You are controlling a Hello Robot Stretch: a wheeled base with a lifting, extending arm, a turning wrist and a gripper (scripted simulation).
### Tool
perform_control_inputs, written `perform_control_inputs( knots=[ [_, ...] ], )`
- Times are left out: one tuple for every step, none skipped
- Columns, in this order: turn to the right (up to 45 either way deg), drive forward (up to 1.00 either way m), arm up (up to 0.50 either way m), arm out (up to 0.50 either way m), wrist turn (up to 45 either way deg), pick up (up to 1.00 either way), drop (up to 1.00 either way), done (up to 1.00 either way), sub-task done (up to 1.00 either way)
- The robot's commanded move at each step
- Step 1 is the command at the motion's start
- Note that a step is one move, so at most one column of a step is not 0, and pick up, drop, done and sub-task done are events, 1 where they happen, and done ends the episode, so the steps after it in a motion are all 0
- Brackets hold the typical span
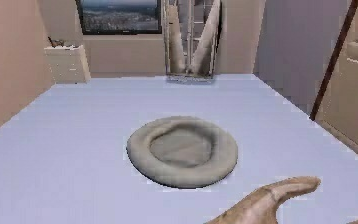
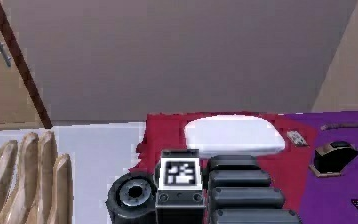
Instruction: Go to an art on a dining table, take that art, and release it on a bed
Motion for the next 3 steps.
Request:
perform_control_inputs(
  knots=[
    [-45.0, 0.00, 0.00, 0.00, 0.0, 0.00, 0.00, 0.00, 0.00],
    [-12.0, 0.00, 0.00, 0.00, 0.0, 0.00, 0.00, 0.00, 0.00],
    [0.0, 0.10, 0.00, 0.00, 0.0, 0.00, 0.00, 0.00, 0.00]
  ],
)
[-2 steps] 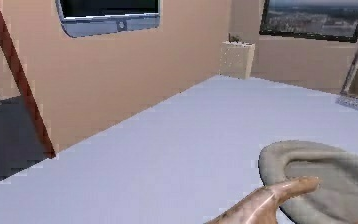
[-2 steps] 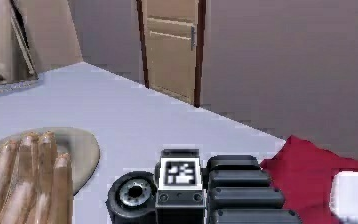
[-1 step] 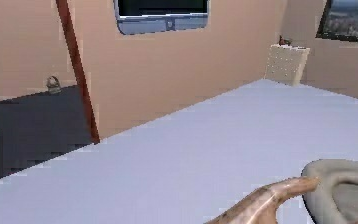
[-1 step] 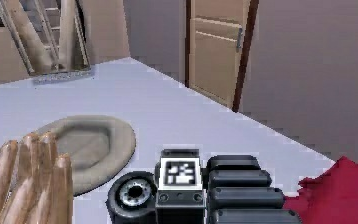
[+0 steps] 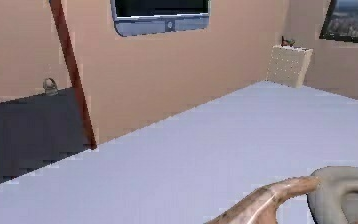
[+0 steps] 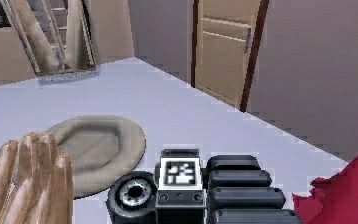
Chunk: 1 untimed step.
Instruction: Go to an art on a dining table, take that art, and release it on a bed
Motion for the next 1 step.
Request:
perform_control_inputs(
  knots=[
    [-45.0, 0.00, 0.00, 0.00, 0.0, 0.00, 0.00, 0.00, 0.00]
  ],
)
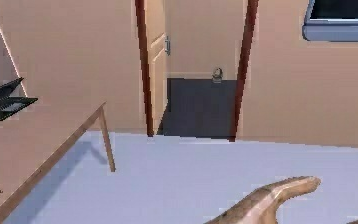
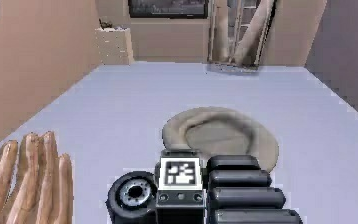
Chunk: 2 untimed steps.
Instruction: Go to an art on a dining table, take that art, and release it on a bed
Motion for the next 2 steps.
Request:
perform_control_inputs(
  knots=[
    [-36.0, 0.00, 0.00, 0.00, 0.0, 0.00, 0.00, 0.00, 0.00],
    [0.0, 0.25, 0.00, 0.00, 0.0, 0.00, 0.00, 0.00, 0.00]
  ],
)
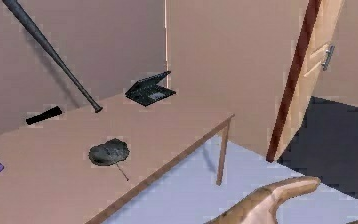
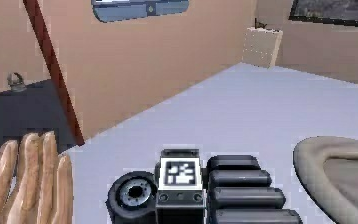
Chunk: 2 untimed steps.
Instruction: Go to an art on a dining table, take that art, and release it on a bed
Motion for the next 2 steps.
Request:
perform_control_inputs(
  knots=[
    [-45.0, 0.00, 0.00, 0.00, 0.0, 0.00, 0.00, 0.00, 0.00],
    [-45.0, 0.00, 0.00, 0.00, 0.0, 0.00, 0.00, 0.00, 0.00]
  ],
)
